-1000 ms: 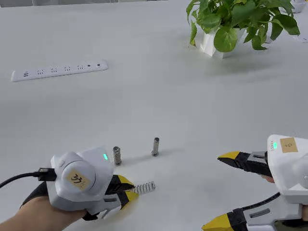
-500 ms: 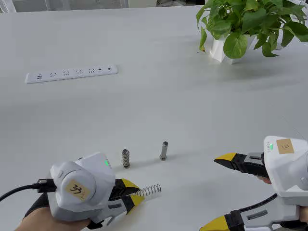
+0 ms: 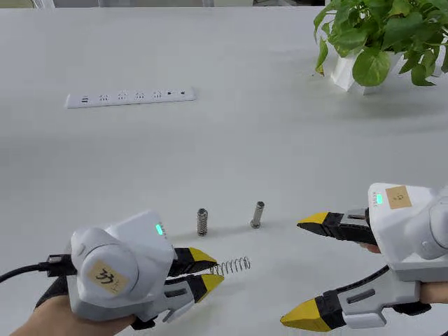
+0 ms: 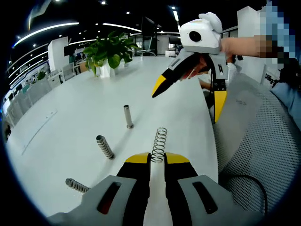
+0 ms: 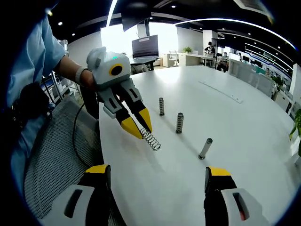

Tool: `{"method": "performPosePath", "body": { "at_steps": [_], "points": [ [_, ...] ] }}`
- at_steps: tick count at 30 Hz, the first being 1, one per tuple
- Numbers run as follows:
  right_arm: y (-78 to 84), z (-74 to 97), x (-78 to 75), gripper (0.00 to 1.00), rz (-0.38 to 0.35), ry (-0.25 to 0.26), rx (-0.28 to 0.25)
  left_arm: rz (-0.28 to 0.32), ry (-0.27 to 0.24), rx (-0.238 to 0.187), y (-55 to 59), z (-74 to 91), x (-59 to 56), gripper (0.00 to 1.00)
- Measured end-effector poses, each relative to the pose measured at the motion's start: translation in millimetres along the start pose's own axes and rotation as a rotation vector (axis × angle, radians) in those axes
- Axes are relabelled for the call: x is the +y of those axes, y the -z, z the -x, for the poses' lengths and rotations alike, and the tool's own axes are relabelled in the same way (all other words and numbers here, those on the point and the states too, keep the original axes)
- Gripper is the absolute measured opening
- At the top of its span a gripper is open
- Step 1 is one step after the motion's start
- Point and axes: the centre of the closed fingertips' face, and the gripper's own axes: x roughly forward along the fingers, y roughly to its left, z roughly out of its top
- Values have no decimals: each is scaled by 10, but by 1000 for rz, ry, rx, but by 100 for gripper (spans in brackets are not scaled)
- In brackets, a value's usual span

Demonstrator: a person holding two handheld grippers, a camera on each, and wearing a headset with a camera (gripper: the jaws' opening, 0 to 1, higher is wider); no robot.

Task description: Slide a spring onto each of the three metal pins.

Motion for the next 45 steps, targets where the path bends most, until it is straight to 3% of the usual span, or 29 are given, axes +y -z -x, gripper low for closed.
{"method": "performPosePath", "body": {
  "at_steps": [9, 11, 20, 24, 31, 45],
  "points": [
    [-191, -116, 120, 64, 81, -88, 8, -23, 8, -44, -62, 129, -144, 7],
    [-273, -116, 160, 60, 70, -120, -27, -17, 9, -58, -74, 156, -163, 7],
    [-369, -141, 280, 34, 36, -211, -58, 3, 4, -104, -137, 282, -215, 7],
    [-395, -164, 343, 31, 16, -243, -59, 10, 5, -113, -142, 318, -228, 7],
    [-395, -180, 459, 18, 24, -306, -44, 12, 16, -124, -128, 349, -260, 7],
    [-386, -198, 470, 9, 13, -337, -35, 34, 33, -147, -130, 359, -279, 7]
  ]
}}
